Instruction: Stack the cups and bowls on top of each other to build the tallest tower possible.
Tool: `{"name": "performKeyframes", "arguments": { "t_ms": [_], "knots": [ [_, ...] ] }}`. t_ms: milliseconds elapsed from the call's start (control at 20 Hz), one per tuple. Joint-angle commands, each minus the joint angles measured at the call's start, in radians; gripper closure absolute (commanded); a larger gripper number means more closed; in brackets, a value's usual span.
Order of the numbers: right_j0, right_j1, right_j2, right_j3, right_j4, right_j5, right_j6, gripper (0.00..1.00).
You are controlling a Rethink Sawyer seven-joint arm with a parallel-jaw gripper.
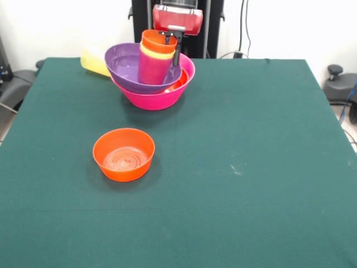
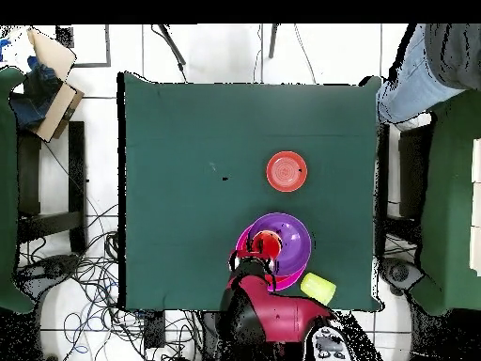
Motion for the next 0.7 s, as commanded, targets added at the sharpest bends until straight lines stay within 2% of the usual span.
{"name": "performKeyframes", "arguments": {
  "t_ms": [50, 150, 350, 700],
  "knots": [
    [-0.023, 0.296, 0.108, -0.203, 0.09, 0.074, 0.163, 0.0],
    [-0.02, 0.293, 0.102, -0.198, 0.098, 0.063, 0.171, 0.0],
    [0.004, 0.231, 0.094, -0.184, 0.105, 0.158, 0.129, 0.0],
    [-0.047, 0.078, 0.16, -0.111, 0.082, 0.295, 0.109, 0.0]
  ]
}}
